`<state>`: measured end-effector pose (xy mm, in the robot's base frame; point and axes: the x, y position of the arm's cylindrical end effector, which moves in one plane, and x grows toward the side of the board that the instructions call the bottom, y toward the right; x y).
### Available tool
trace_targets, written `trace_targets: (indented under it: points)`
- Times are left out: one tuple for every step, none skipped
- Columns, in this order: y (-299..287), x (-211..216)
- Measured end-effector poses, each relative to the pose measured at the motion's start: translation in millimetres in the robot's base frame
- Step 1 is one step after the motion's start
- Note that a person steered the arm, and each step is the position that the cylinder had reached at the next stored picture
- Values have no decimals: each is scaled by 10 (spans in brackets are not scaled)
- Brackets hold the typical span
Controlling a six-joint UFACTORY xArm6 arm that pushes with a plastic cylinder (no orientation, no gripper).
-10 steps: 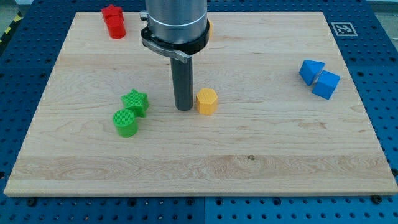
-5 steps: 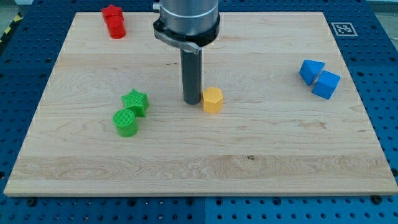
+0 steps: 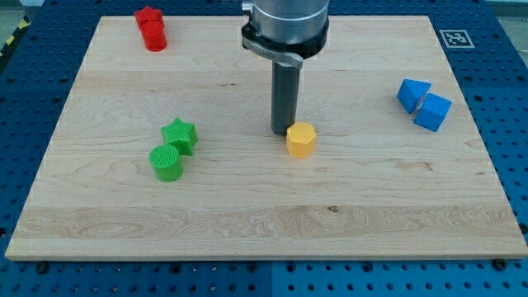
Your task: Move the yellow hexagon to the bottom right corner
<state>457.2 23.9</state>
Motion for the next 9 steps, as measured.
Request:
trace_targets:
  points:
    - [91,156]
    - [279,252]
    - [438,388]
    - [505,608]
    - [569,776]
    - [756,817]
    - [1051,851]
    - [1244,1050]
    - [1391,1262]
